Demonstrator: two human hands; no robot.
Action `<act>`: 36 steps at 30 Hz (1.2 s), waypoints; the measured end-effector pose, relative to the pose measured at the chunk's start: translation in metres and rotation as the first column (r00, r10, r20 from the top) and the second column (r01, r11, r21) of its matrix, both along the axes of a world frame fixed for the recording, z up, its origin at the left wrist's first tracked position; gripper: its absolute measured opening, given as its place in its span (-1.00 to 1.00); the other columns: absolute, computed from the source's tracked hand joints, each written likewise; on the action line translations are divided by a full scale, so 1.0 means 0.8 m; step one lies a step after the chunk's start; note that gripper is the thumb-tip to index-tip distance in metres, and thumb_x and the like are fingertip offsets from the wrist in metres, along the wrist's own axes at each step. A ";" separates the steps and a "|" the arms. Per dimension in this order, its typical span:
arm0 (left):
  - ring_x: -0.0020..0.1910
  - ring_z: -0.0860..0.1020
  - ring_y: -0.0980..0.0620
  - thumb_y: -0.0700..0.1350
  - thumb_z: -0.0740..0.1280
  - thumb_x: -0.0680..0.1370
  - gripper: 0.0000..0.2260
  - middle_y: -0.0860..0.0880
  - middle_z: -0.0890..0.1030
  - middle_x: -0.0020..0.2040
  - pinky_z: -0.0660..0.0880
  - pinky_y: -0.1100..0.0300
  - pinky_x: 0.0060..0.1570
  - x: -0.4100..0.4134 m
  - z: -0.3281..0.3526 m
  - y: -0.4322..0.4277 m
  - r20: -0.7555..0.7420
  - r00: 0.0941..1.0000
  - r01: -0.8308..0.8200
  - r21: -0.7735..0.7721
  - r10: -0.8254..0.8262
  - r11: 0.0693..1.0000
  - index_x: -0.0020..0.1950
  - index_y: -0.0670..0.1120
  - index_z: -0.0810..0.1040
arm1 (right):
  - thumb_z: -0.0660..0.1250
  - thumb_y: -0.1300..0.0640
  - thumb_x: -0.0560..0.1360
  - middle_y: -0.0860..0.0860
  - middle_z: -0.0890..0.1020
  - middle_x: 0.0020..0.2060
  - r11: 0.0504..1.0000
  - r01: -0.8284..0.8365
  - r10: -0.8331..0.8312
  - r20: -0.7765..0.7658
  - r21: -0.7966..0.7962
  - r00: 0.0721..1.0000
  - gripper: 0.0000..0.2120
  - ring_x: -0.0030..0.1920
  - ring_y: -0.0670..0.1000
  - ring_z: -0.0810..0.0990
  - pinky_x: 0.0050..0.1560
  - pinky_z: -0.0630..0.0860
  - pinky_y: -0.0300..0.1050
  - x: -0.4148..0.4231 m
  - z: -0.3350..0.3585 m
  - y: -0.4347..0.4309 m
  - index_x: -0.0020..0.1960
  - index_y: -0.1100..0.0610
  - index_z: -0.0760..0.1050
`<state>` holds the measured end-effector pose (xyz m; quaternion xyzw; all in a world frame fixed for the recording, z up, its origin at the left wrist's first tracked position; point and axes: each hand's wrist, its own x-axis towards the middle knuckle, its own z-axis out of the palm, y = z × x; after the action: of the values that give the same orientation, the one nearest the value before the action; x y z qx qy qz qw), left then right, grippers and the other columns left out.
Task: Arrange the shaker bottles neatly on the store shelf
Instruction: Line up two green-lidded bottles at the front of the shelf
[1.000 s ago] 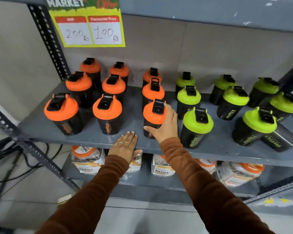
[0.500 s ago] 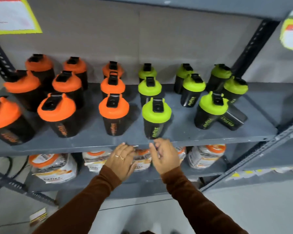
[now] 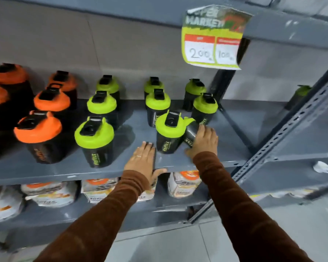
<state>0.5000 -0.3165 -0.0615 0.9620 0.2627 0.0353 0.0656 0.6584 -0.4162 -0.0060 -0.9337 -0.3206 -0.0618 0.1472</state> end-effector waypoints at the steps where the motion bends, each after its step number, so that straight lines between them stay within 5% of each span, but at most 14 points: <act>1: 0.50 0.00 -0.09 0.41 -0.11 0.38 -0.14 -0.15 0.07 0.51 -0.04 0.03 0.46 0.001 -0.003 0.000 -0.012 1.000 -0.015 0.022 0.015 1.000 0.45 -0.20 0.02 | 0.51 0.09 0.24 0.30 0.30 0.34 0.999 0.008 -0.008 -0.001 -0.052 1.000 -0.08 0.35 0.30 0.27 0.41 0.12 0.18 0.009 -0.003 0.001 0.41 0.28 0.07; 5: 0.50 -0.02 -0.05 0.51 -0.43 0.10 0.12 -0.12 0.01 0.52 -0.07 0.08 0.46 0.004 -0.001 -0.001 -0.057 0.998 -0.036 0.035 0.038 0.999 0.47 -0.16 -0.07 | 0.44 0.20 0.31 0.30 0.42 0.22 0.999 -0.011 0.013 0.072 -0.039 0.997 -0.21 0.21 0.30 0.40 0.31 0.31 0.17 0.030 -0.012 0.001 0.41 0.29 0.09; 10: 0.50 -0.02 -0.05 0.49 -0.59 -0.01 0.21 -0.12 -0.02 0.53 -0.09 0.11 0.45 0.006 -0.005 -0.002 -0.103 0.993 -0.057 0.037 0.060 0.998 0.47 -0.15 -0.10 | 0.49 0.17 0.29 0.29 0.37 0.30 0.986 -0.076 0.070 0.043 0.151 0.997 -0.17 0.29 0.29 0.34 0.37 0.23 0.14 0.044 -0.024 -0.024 0.40 0.30 0.12; 16: 0.50 -0.03 -0.03 0.51 -0.56 -0.02 0.20 -0.11 -0.05 0.53 -0.10 0.13 0.45 0.007 0.000 -0.002 -0.151 0.986 -0.065 0.035 0.070 0.997 0.47 -0.12 -0.14 | 0.52 0.15 0.28 0.27 0.31 0.34 0.802 0.147 0.110 -0.384 0.579 0.917 -0.11 0.37 0.25 0.19 0.40 0.18 0.11 0.045 -0.032 -0.052 0.44 0.17 0.08; 18: 0.50 0.01 -0.04 0.55 -0.46 0.02 0.18 -0.11 -0.01 0.53 -0.06 0.13 0.45 0.006 0.006 -0.006 -0.092 0.993 -0.083 -0.034 0.079 0.996 0.47 -0.12 -0.10 | 0.51 0.18 0.31 0.28 0.29 0.35 0.759 0.158 0.190 -0.447 0.632 0.874 -0.12 0.38 0.23 0.16 0.41 0.20 0.08 0.047 -0.033 -0.059 0.45 0.20 0.04; 20: 0.47 0.13 -0.07 0.54 -0.16 0.17 0.05 -0.13 0.10 0.51 0.06 0.10 0.43 0.010 0.012 -0.009 0.103 0.981 -0.140 -0.188 0.161 0.972 0.47 -0.12 -0.01 | 0.50 0.18 0.31 0.27 0.29 0.35 0.761 0.169 0.213 -0.487 0.626 0.847 -0.11 0.38 0.23 0.21 0.42 0.22 0.09 0.053 -0.034 -0.062 0.44 0.24 0.02; 25: 0.38 0.31 -0.11 0.09 0.50 0.27 -0.12 -0.15 0.31 0.42 0.26 -0.03 0.38 0.044 0.016 -0.013 0.445 0.783 -0.103 -0.596 0.435 0.796 0.44 -0.11 0.12 | 0.54 0.25 0.26 0.21 0.43 0.29 0.752 0.210 0.238 -0.554 0.625 0.797 -0.18 0.28 0.17 0.43 0.37 0.34 0.07 0.058 -0.034 -0.068 0.36 0.26 0.14; 30: 0.33 0.37 -0.12 -0.15 0.58 0.20 -0.06 -0.16 0.38 0.37 0.31 -0.07 0.35 0.072 0.020 -0.017 0.476 0.639 -0.087 -0.737 0.605 0.671 0.43 -0.12 0.11 | 0.59 0.23 0.18 0.20 0.42 0.31 0.772 0.188 0.230 -0.542 0.608 0.808 -0.09 0.30 0.16 0.42 0.37 0.34 0.10 0.064 -0.033 -0.071 0.38 0.23 0.15; 36: 0.17 0.51 -0.11 -0.17 0.59 0.17 -0.26 -0.16 0.54 0.21 0.42 -0.05 0.26 0.076 0.020 -0.020 0.480 0.596 -0.092 -0.755 0.644 0.649 0.27 -0.11 0.34 | 0.56 0.27 0.21 0.20 0.44 0.30 0.799 0.171 0.226 -0.551 0.577 0.803 -0.16 0.30 0.19 0.42 0.36 0.34 0.06 0.068 -0.033 -0.075 0.36 0.23 0.17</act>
<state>0.5610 -0.3328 -0.0456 0.6931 0.4182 0.3256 0.4886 0.7129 -0.4761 -0.0322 -0.8037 -0.2355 0.1378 0.5289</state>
